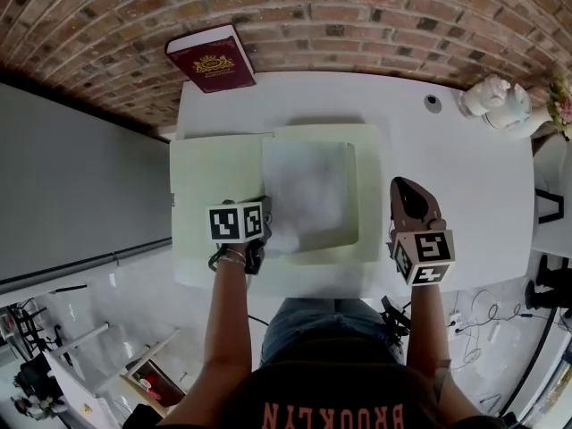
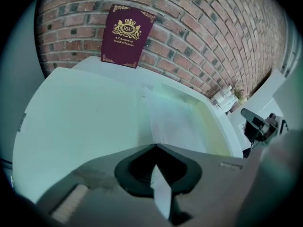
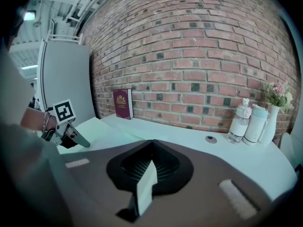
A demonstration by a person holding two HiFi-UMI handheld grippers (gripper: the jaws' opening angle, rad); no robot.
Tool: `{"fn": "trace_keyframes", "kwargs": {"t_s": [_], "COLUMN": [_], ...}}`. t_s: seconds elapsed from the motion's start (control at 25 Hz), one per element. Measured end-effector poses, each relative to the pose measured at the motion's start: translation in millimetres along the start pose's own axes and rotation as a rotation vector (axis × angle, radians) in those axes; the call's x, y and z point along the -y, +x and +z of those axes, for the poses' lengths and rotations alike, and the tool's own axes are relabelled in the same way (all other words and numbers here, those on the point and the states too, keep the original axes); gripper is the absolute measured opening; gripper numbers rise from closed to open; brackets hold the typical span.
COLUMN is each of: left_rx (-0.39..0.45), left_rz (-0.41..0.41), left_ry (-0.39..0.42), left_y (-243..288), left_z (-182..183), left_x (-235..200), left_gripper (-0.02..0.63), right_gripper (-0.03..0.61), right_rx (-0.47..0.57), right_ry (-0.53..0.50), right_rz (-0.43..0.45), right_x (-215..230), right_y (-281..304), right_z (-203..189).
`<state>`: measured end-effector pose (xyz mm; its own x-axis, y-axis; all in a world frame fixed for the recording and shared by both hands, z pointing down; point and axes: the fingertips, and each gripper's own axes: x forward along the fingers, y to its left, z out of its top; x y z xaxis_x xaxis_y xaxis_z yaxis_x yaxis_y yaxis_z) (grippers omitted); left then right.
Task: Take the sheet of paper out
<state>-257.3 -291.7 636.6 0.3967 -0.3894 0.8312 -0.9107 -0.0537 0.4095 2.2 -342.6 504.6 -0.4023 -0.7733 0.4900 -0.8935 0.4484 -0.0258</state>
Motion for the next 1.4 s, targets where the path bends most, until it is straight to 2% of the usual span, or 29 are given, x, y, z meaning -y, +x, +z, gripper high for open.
{"fn": "trace_keyframes", "kwargs": {"t_s": [0.44, 0.64, 1.12, 1.4], "left_rx": [0.057, 0.087, 0.196, 0.287], "left_rz": [0.023, 0.027, 0.092, 0.145], "left_ry": [-0.015, -0.025, -0.022, -0.009], "left_y": [-37.5, -53.1, -106.8, -149.2], "left_z": [7.3, 7.8, 12.8, 17.8], "left_x": [-52.0, -68.9, -95.8, -93.9], "left_gripper": [0.002, 0.002, 0.002, 0.002], "right_gripper": [-0.002, -0.002, -0.002, -0.002], "right_rx": [-0.018, 0.009, 0.057, 0.096], "right_ry": [-0.015, -0.041, -0.092, -0.109], "right_rz": [0.011, 0.017, 0.075, 0.105], "right_x": [-42.4, -58.6, -90.3, -102.7], "right_y": [13.2, 16.5, 16.1, 4.0], "right_z": [5.5, 15.5, 35.6, 49.0]}}
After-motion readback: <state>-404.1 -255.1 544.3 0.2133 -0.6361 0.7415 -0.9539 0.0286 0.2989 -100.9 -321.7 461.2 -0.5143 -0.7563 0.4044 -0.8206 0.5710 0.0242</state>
